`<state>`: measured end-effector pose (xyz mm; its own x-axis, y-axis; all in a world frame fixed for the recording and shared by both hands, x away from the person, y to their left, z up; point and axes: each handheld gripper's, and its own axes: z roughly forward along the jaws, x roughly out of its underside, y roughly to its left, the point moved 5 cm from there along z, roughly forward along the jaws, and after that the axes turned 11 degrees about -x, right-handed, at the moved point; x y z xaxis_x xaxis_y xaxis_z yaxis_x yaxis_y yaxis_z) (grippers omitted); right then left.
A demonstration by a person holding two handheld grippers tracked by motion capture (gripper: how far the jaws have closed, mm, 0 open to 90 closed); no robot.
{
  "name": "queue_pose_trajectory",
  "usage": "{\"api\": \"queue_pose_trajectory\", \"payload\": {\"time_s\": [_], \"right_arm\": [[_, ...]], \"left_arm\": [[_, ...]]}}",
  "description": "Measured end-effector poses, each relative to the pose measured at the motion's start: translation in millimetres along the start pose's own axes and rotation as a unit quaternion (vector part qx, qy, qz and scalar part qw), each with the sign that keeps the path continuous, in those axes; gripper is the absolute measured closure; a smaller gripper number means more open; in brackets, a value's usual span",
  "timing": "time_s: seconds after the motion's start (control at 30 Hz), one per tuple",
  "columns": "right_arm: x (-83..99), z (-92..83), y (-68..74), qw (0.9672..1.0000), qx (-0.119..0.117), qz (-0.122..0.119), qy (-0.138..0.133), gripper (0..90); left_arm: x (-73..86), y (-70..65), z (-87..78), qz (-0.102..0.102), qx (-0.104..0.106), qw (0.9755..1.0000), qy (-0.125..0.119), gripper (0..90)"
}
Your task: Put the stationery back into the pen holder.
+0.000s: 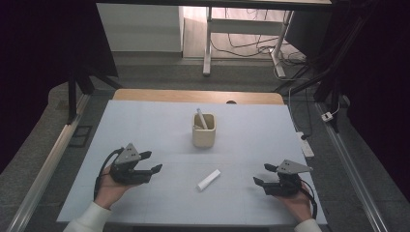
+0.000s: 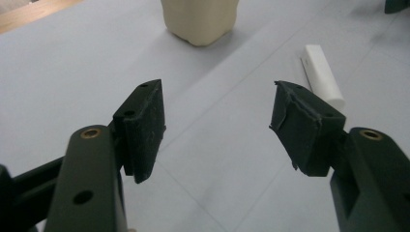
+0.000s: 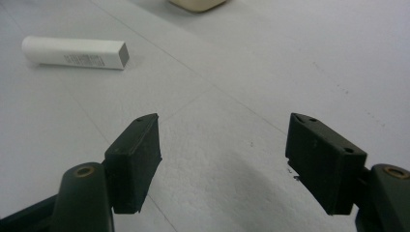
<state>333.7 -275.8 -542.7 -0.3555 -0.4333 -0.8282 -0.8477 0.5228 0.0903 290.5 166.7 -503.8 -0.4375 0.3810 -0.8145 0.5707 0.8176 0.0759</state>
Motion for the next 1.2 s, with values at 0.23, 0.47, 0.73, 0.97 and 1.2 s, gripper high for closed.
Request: {"api": "queue_pose_trajectory", "payload": {"time_s": [0.23,0.47,0.73,0.97,1.2], "right_arm": [[-5.7,-1.5,-0.2,1.0,-0.003,0.005,-0.003,29.6],[-14.9,-2.6,2.2,0.9999,-0.006,-0.008,-0.006,31.3],[-35.3,2.5,19.0,0.9985,-0.032,-0.044,0.002,33.7],[-56.9,19.5,29.8,0.9958,-0.056,-0.072,0.008,34.6],[-70.9,36.5,40.8,0.9913,-0.077,-0.103,0.027,34.5]], "left_arm": [[16.2,2.0,-5.1,0.008,-0.012,0.9998,0.011,35.8],[29.3,2.9,1.7,0.006,-0.008,0.9995,0.03,35.0],[36.9,1.9,5.4,0.001,-0.006,0.9989,0.046,33.5],[41.8,3.1,6.6,-0.001,-0.009,0.9985,0.054,33.2],[43.0,4.7,5.0,-0.005,-0.013,0.9984,0.054,32.2]]}}
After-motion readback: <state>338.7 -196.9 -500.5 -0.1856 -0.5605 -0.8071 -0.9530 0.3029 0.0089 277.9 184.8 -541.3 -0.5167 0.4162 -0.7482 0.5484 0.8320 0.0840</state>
